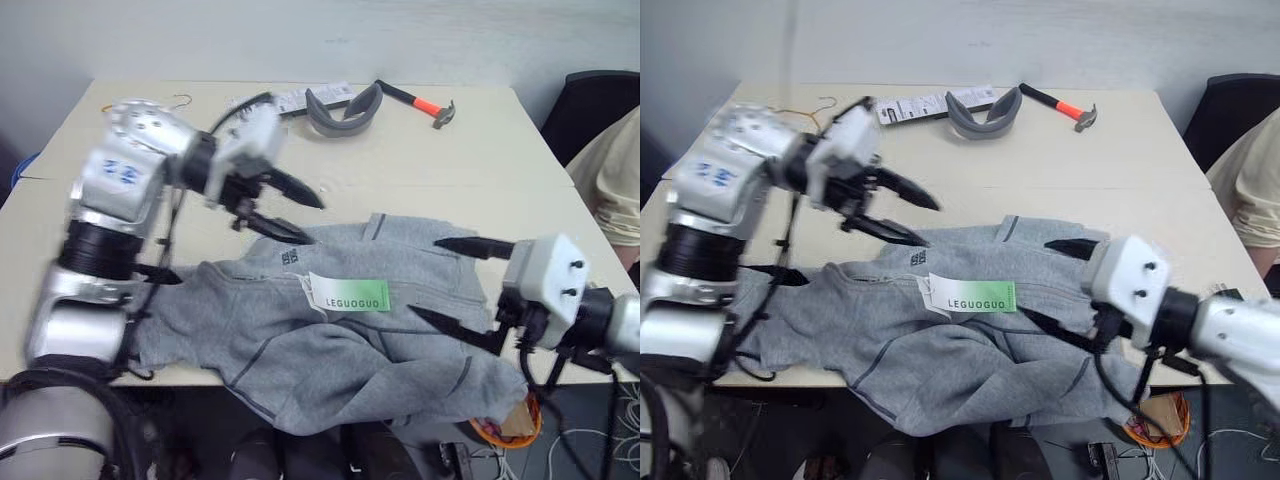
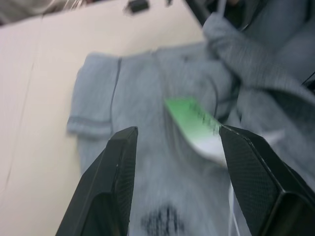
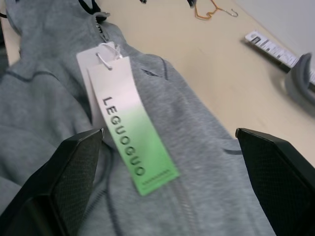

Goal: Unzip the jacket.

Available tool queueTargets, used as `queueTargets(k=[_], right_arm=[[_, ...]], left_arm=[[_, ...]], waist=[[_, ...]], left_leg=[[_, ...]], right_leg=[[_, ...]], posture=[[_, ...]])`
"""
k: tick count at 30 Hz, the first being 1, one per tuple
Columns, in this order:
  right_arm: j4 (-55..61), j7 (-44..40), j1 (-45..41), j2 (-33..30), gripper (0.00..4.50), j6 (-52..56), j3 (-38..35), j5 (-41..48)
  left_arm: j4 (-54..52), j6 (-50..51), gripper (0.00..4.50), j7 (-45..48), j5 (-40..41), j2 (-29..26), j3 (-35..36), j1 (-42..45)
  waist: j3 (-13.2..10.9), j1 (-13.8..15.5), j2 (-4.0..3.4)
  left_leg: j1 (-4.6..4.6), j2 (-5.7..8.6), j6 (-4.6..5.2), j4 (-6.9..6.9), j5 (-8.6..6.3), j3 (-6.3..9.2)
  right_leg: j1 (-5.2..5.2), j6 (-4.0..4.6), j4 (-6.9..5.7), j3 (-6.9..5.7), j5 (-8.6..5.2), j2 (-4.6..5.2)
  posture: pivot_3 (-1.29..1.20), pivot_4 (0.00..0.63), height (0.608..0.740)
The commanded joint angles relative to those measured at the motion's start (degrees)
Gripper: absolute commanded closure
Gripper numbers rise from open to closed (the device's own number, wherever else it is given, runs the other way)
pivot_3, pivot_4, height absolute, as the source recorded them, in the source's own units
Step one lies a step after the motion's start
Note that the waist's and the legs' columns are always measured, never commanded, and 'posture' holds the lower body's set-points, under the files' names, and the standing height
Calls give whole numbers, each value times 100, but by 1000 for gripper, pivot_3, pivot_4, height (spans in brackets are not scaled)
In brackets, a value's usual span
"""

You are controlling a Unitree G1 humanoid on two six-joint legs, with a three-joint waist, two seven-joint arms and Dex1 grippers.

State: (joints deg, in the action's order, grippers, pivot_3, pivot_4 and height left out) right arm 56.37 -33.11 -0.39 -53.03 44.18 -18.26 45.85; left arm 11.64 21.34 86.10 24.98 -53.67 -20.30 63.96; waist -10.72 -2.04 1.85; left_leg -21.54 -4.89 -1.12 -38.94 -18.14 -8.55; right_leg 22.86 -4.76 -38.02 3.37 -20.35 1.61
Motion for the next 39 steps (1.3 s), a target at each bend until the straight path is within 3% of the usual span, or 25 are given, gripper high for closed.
queueTargets(k=[1,5,11,19,26,36,39], right_arm=[[130,703,3,413,0,203,341,72],[41,1342,-41,1149,0,369,1115,25],[-282,1988,-447,2054,0,517,1975,-143],[-649,2077,-242,2558,0,468,2498,-337],[-404,1781,-60,2442,0,380,2542,-332],[-1502,2937,-768,3790,0,241,3488,-1682],[-1649,3082,-690,3679,178,176,3582,-2229]], left_arm=[[-242,-427,1717,640,417,-414,-615,-29],[-110,-838,1717,640,371,-448,-1050,-114],[118,-1141,1717,640,85,-191,-1163,-222],[-15,-1128,1717,640,80,-232,-1083,-375],[-29,-1141,1717,640,75,-245,-1083,-416],[13,-1122,1717,640,77,-224,-1076,-343],[89,-1141,1691,640,32,-192,-1058,-336]], waist=[[3,41,9],[11,64,22],[11,15,22],[10,24,21],[10,28,21],[11,-9,20],[11,-3,20]], left_leg=[[0,5,6,-5,-2,-1],[0,21,22,-15,-1,8],[-9,21,27,-11,-4,-5],[-69,17,19,-24,0,-23],[-69,21,22,-29,2,-25],[-71,22,14,-29,7,-26],[-72,21,14,-29,7,-28]], right_leg=[[-2,-1,-1,-2,0,5],[-15,-1,0,-12,1,0],[3,-3,0,-7,2,-12],[91,-2,-44,3,1,-13],[92,-2,-51,-4,1,-16],[101,2,-62,-3,-1,-18],[104,2,-63,-5,-1,-17]], posture=[[0,150,740],[0,150,740],[0,150,740],[0,150,740],[0,150,740],[0,150,740],[0,150,740]])
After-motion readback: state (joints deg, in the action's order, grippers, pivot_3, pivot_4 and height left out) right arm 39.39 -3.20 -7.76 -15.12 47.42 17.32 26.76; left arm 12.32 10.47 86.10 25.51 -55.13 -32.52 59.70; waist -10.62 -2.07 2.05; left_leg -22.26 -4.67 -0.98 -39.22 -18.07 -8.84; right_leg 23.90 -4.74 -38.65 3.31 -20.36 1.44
